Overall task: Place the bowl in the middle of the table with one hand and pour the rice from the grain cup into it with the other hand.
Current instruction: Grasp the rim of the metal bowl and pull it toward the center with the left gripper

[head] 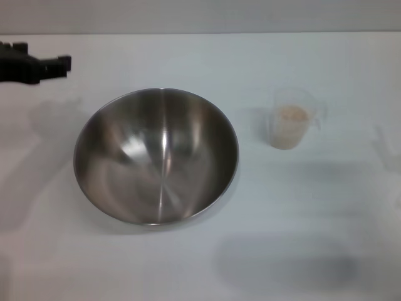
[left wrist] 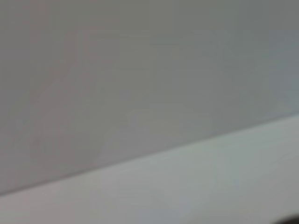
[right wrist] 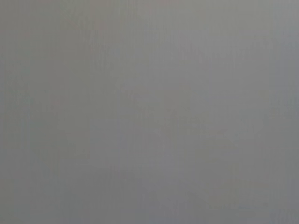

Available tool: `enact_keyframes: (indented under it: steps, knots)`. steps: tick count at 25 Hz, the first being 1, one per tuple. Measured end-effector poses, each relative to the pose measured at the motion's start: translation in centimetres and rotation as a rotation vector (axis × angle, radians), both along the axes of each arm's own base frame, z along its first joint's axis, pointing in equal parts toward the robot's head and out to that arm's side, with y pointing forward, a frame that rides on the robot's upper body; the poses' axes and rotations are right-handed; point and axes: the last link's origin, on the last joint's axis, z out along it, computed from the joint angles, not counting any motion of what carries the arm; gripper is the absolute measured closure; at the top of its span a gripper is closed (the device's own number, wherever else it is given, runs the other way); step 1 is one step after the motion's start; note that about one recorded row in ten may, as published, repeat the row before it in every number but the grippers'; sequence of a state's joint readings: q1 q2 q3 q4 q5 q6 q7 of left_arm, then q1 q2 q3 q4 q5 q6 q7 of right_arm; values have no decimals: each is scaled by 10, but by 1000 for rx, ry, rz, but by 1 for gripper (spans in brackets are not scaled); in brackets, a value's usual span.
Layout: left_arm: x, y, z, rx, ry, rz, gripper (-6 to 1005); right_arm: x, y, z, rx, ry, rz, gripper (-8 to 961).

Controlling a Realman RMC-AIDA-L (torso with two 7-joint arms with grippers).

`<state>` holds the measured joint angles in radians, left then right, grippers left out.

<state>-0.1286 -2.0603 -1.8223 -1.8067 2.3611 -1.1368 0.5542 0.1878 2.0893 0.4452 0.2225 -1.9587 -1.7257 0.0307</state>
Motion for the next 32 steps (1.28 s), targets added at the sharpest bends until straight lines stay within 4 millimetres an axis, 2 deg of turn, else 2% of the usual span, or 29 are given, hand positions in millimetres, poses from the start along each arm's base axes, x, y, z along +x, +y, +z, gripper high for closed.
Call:
enact_keyframes:
  steps: [3, 4, 12, 32]
  knots:
    - [-1, -4, -7, -40, 7, 2, 180, 0, 0, 0, 0, 0, -1, 113]
    - [-1, -8, -16, -79, 13, 3, 180, 0, 0, 0, 0, 0, -1, 114]
    - [-4, -14, -34, -128, 31, -11, 180, 1, -1, 0, -3, -1, -3, 113]
    - [-26, -10, -60, -169, 57, 4, 179, 3, -5, -2, -14, -2, -11, 114]
